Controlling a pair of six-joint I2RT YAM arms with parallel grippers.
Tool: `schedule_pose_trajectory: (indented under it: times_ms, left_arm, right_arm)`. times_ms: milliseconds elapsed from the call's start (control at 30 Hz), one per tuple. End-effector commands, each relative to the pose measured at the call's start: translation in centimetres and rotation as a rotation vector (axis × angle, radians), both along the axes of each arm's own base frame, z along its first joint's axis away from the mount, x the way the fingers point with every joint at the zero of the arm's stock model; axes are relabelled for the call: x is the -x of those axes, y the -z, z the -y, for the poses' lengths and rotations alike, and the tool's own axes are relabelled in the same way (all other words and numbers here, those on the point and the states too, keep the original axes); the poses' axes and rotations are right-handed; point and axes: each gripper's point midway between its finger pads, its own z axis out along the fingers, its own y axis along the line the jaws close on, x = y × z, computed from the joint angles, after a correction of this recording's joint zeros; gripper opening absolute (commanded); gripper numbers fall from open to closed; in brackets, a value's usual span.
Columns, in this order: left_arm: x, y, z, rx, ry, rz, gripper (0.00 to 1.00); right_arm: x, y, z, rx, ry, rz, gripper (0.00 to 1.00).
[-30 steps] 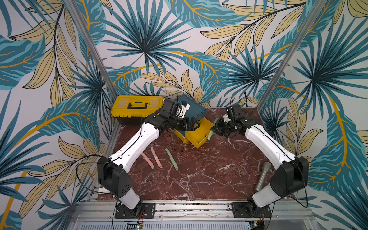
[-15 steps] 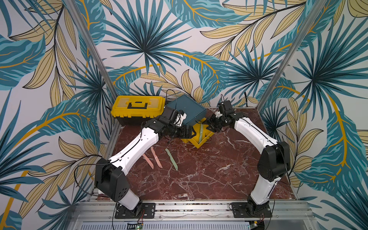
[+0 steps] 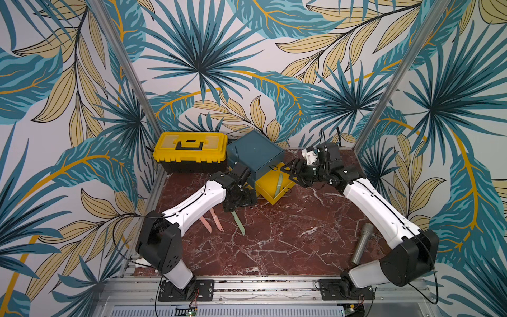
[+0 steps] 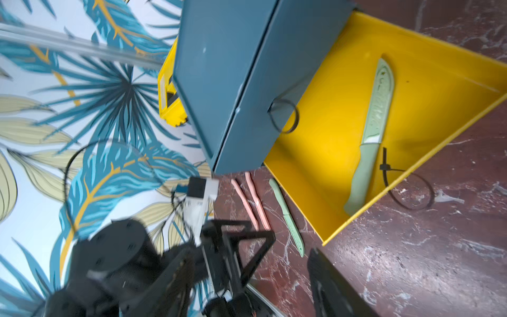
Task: Place the fruit knives into the drawer by color
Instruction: Pick up the fruit knife from the center of the board.
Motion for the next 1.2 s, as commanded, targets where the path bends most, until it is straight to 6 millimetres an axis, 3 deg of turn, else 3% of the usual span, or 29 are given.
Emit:
schedule_pose_trajectory:
  times_ms: [0,200,400,600,867,1100,1167]
  left_arm:
    - [0.8,2.6,-2.5,-0.082,-0.186,-0.064,1.0]
    - [0.3,6.2,-2.9,-0.045,-0.314,-0.088,0.99]
    - [-1.3,8.4,-2.5,-0.037,-0.37,-0.072,0.89]
    - [-2.9,9.3,-2.4,-0.073,-0.354,-0.069,0.69]
    - [-1.8,10.4,-3.5,-0.119,-0.35,-0.085,0.42]
    - [-1.0,10.6,-3.8,-0.121,-0.342,-0.102,0.34]
    - [-0.9,10.5,-3.8,-0.119,-0.34,-0.099,0.28]
  right_arm:
    - [3.6,0.5,-1.6,-0.026,-0.162,0.02,0.75]
    - [7.7,2.4,-2.5,-0.03,-0.243,0.022,0.96]
    - [9.9,4.0,-3.8,0.006,-0.314,0.025,1.0]
    - [10.1,5.1,-4.0,0.014,-0.318,-0.002,1.0]
    - [10.2,5.9,-3.7,0.048,-0.321,-0.014,1.0]
    - [10.1,6.6,-3.4,0.077,-0.316,-0.022,1.0]
    - [10.0,6.8,-3.5,0.078,-0.319,-0.027,1.0]
